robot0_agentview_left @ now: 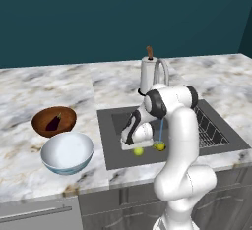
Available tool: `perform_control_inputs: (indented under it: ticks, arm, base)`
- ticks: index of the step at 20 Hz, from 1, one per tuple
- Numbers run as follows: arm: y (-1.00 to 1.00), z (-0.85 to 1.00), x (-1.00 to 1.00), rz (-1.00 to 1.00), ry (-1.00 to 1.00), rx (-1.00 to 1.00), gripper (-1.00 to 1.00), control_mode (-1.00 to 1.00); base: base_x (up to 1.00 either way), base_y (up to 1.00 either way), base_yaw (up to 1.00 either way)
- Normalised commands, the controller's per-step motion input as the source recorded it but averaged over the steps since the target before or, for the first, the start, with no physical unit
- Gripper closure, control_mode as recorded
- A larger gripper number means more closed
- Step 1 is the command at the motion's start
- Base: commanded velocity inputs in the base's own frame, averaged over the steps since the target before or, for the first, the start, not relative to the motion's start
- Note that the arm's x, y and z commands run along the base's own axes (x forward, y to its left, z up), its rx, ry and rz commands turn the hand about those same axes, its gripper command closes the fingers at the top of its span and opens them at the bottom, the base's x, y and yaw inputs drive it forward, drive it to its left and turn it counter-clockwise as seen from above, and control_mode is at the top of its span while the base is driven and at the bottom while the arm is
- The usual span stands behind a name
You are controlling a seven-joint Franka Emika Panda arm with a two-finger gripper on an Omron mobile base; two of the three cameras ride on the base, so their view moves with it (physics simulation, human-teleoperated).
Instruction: Pick the pears from the sink and place them in one bowl. Place the eggplant in the other bowl. Then turn off the sink faucet.
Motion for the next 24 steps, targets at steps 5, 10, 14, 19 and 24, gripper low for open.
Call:
perform_control_inputs:
  ticks: [5, 10, 14, 19, 24]
  arm:
    - [0.03, -0.2, -0.08, -0.05, -0.1, -0.07, 1.0, -1.0]
    - [-0.15, 0.24, -0.3, -0.01, -0.3, 0.0, 1.0, -1.0]
    - [-0.24, 0.89, -0.31, 0.0, -0.28, 0.06, 1.0, -1.0]
    - [-0.05, 1.0, -0.3, 0.0, -0.11, 0.07, 1.0, -1.0]
    - [0.0, 1.0, -0.08, 0.0, 0.0, 0.03, 1.0, -1.0]
  base:
    - [0.0, 0.0, 0.0]
    - [0.0, 0.0, 0.0]
    - [0.0, 0.0, 0.0]
    - [0.0, 0.0, 0.0]
    - [0.0, 0.0, 0.0]
